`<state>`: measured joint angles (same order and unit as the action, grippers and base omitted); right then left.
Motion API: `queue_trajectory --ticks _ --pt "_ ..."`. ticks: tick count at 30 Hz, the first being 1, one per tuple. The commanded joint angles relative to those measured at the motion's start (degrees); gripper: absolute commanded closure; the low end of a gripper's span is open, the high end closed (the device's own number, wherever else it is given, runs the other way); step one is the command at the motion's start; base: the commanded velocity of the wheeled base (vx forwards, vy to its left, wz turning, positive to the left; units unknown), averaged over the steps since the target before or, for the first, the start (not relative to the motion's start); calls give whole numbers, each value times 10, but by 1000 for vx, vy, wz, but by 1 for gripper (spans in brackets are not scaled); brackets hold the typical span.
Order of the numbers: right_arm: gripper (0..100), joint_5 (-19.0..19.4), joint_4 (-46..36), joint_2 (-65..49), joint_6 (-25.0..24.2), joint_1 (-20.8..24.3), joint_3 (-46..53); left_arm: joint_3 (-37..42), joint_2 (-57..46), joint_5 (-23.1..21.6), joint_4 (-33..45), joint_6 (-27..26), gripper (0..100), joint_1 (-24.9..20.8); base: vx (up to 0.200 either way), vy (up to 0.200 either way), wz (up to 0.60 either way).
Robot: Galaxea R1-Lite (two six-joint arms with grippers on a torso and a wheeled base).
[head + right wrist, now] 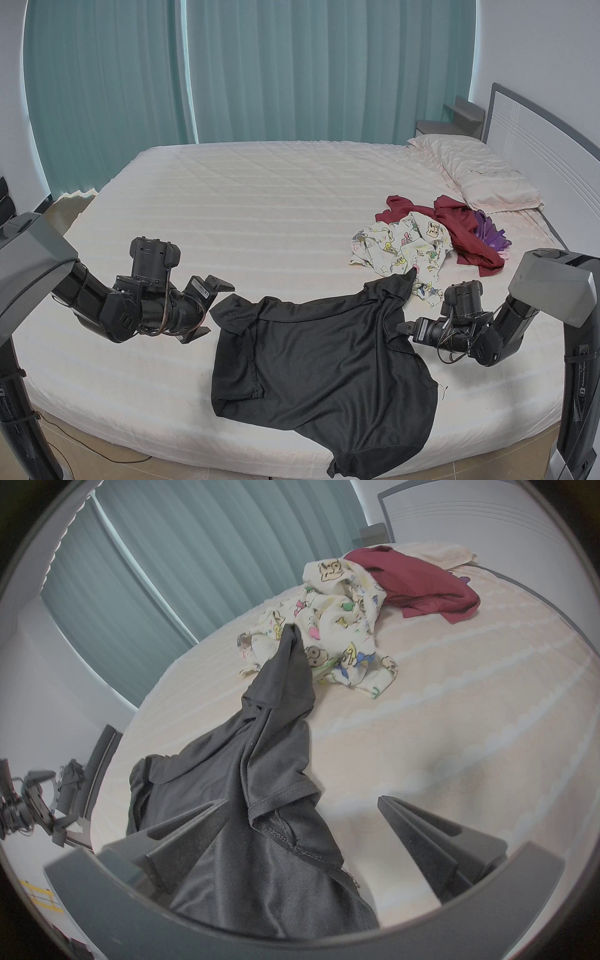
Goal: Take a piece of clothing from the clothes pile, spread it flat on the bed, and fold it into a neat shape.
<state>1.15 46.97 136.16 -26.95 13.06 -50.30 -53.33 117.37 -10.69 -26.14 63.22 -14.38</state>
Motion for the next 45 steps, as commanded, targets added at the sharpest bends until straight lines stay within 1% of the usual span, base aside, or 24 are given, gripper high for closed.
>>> queue_trajectory --ticks 1,4,7,8,17,19,24,28,31,33,36,37,39,40,43,44,45 --pt "0 -9 1 32 8 20 -16 5 4 0 -3 5 0 -1 0 0 0" --pt "0 -16 -2 42 14 28 -32 5 17 0 -5 5 0 -6 0 0 0" --pt "0 -31 -5 56 15 29 -51 6 28 0 -7 5 0 -7 0 0 0" --pt "100 -34 -6 60 17 30 -55 5 30 0 -8 5 0 -7 0 0 0" --pt "100 -48 2 67 25 22 -60 6 36 1 -8 5 0 -12 0 0 0" --pt "100 -55 3 61 25 11 -60 6 37 3 -8 4 0 -13 0 0 0" --pt "100 -55 18 45 25 -25 -60 10 37 4 -8 3 0 -13 0 0 0" --pt "100 -55 45 51 24 -56 -68 10 37 4 -8 3 0 -13 0 0 0" --pt "100 -48 59 52 24 -66 -61 10 37 4 -8 4 0 -14 0 0 0" --pt "100 -40 60 47 25 -65 -44 12 37 4 -8 3 0 -14 0 0 0" --pt "100 -16 75 42 25 -53 -25 13 37 4 -8 3 0 -14 0 0 0" --pt "0 -13 76 40 22 -46 -25 13 37 4 -8 3 0 -14 0 0 0" --pt "0 -12 77 40 18 -40 -25 13 37 4 -8 4 0 -14 0 0 0" --pt "0 -12 78 40 12 -29 -25 13 37 4 -8 4 0 -14 0 0 0" --pt "0 -12 72 46 -28 2 -28 17 37 4 -8 4 0 -15 0 0 0" --pt "0 -12 72 46 -28 2 -28 17 37 5 -8 4 0 -16 0 0 0" --pt "0 -13 71 47 -50 17 -32 17 37 5 -10 4 0 -16 0 0 0"
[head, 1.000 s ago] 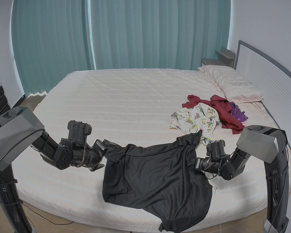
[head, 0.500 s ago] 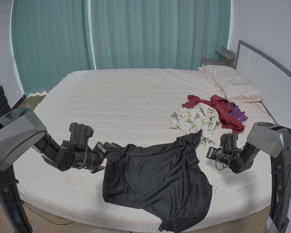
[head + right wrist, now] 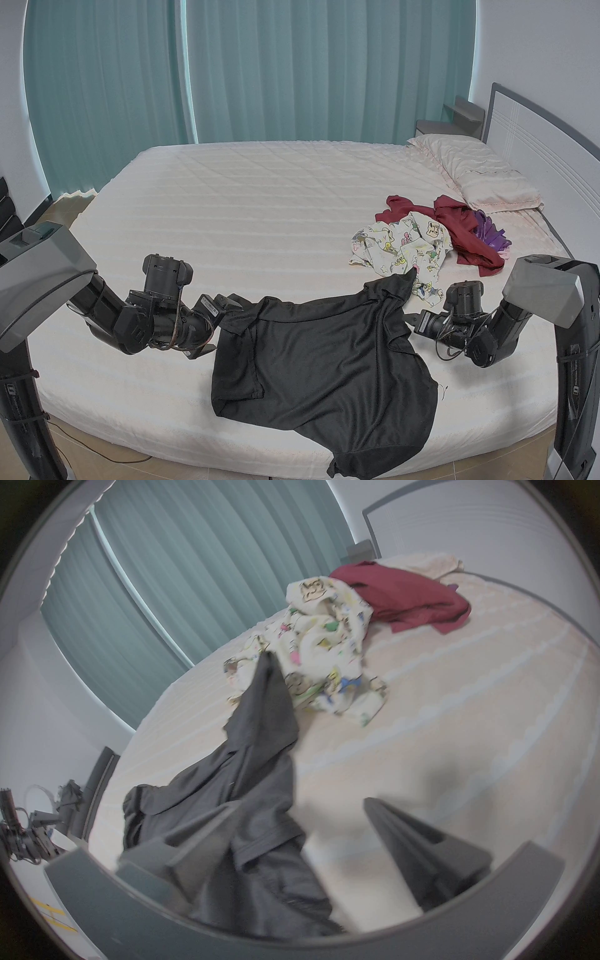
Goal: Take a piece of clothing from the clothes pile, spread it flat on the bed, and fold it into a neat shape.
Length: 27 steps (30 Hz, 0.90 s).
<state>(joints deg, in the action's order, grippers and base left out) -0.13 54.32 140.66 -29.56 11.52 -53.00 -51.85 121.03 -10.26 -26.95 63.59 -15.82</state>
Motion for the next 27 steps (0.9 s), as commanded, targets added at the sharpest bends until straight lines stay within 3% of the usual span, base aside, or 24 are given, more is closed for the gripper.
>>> queue_trajectory --ticks 1,9,10,21,27 --pt "0 0 -3 4 -31 41 -7 3 0 1 -6 0 0 -2 0 0 0" --pt "0 -12 -7 37 -34 54 -39 11 -2 2 -13 0 0 -3 0 0 0" --pt "100 -13 -8 37 -34 53 -41 11 -2 2 -13 0 0 -3 0 0 0" --pt "100 -29 -36 50 -34 45 -60 12 -3 2 -13 0 0 -3 0 0 0" --pt "100 -36 -32 34 -34 10 -75 14 -3 2 -12 0 0 -3 0 0 0"
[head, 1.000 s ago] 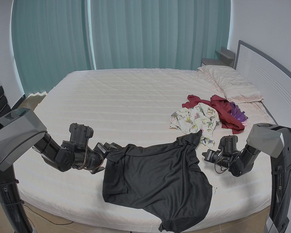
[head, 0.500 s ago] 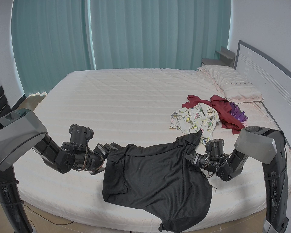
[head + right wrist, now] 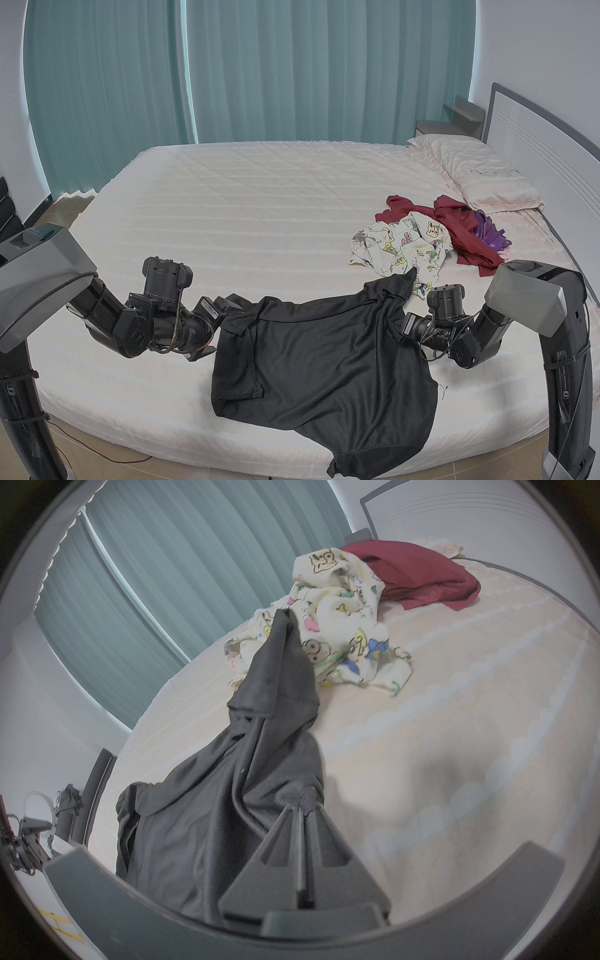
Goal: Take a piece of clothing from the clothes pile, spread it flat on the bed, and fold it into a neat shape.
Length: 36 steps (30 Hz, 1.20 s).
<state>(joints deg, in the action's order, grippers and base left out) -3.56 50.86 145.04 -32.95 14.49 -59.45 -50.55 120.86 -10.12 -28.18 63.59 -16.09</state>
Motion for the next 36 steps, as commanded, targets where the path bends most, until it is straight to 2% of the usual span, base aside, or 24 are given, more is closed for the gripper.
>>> queue_trajectory --ticks 1,8,12,19,20,24,29,30,33,36 --pt "100 -2 1 -16 1 -31 -15 1 -1 0 1 0 0 -1 0 0 0" --pt "100 5 9 -21 3 -77 -38 1 2 0 1 -3 0 -1 0 0 0" --pt "100 7 43 -6 2 -79 -56 6 2 0 0 -5 0 -1 0 0 0" --pt "100 6 39 1 5 -79 -78 10 6 1 1 -7 0 -2 0 0 0" --pt "0 6 37 1 5 -79 -76 10 7 1 1 -8 0 -3 0 0 0" --pt "0 6 28 -2 5 -80 -64 10 17 3 1 -14 0 -15 0 0 0" --pt "0 7 32 -19 18 -76 -22 7 31 26 4 -53 0 -43 0 0 0" --pt "0 7 35 -24 25 -76 -7 2 46 56 8 -80 0 -61 0 0 0" --pt "0 6 42 -32 25 -76 9 -2 68 103 9 -122 0 -84 0 0 0" --pt "0 7 55 -49 25 -76 42 -3 93 174 23 -182 0 -120 0 0 0"
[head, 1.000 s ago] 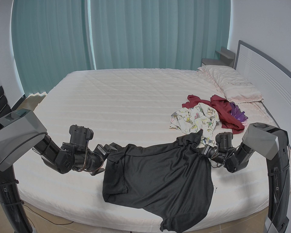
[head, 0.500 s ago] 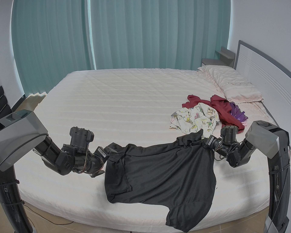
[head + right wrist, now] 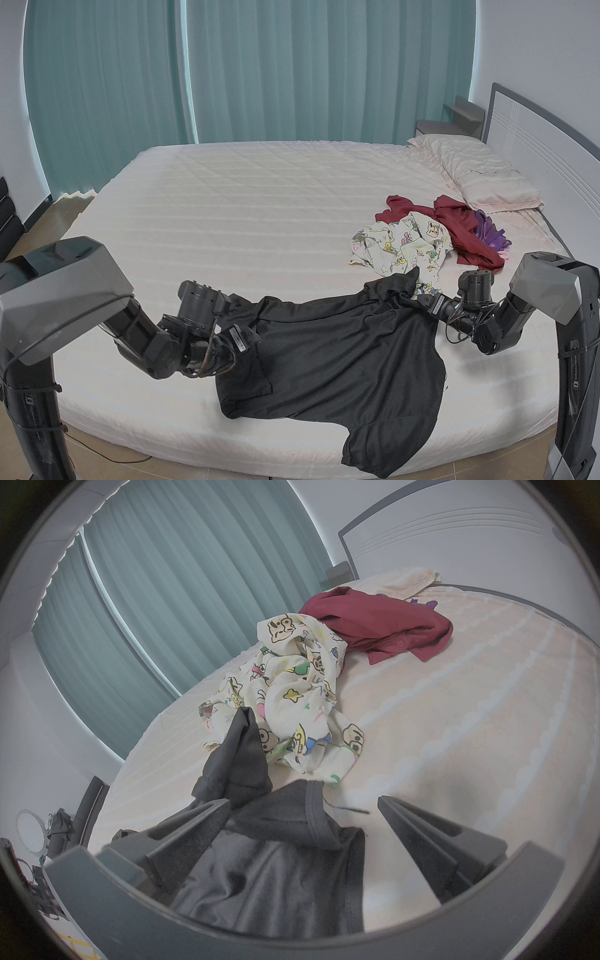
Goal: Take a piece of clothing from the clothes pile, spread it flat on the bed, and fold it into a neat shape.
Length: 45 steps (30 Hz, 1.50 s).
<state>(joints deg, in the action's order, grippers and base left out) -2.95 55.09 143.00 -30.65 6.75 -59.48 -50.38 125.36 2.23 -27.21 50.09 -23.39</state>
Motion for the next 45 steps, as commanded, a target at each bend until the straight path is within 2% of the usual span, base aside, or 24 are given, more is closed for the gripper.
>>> queue_trajectory --ticks 1,2,3,4,7,13,17,22,25,31,38,45 --pt "0 0 19 -32 2 2 50 -6 60 78 25 -74 0 -57 0 0 0" --pt "0 0 23 -32 2 2 54 -8 68 99 32 -92 0 -63 0 0 0" --pt "0 0 23 -32 2 2 55 -9 70 102 33 -95 0 -64 0 0 0" --pt "0 0 30 -34 2 3 63 -14 87 144 37 -126 0 -74 0 0 0" --pt "0 0 34 -37 2 4 73 -24 96 165 50 -148 0 -80 0 0 0" --pt "0 0 35 -37 1 7 77 -77 103 159 146 -167 0 -78 0 0 0" --pt "0 0 35 -37 -1 11 78 -92 109 132 155 -168 0 -76 0 0 0" --pt "0 0 44 -36 -1 11 83 -99 110 131 174 -169 0 -75 0 0 0" --pt "0 0 49 -35 -1 11 89 -102 108 135 236 -169 0 -59 0 0 0" --pt "0 0 52 -36 -2 11 89 -90 90 150 296 -163 0 -22 0 0 0" --pt "0 0 60 -35 -2 11 96 -31 42 154 306 -165 0 48 0 0 0" --pt "0 0 61 -37 -4 12 97 19 -20 153 321 -177 0 91 0 0 0"
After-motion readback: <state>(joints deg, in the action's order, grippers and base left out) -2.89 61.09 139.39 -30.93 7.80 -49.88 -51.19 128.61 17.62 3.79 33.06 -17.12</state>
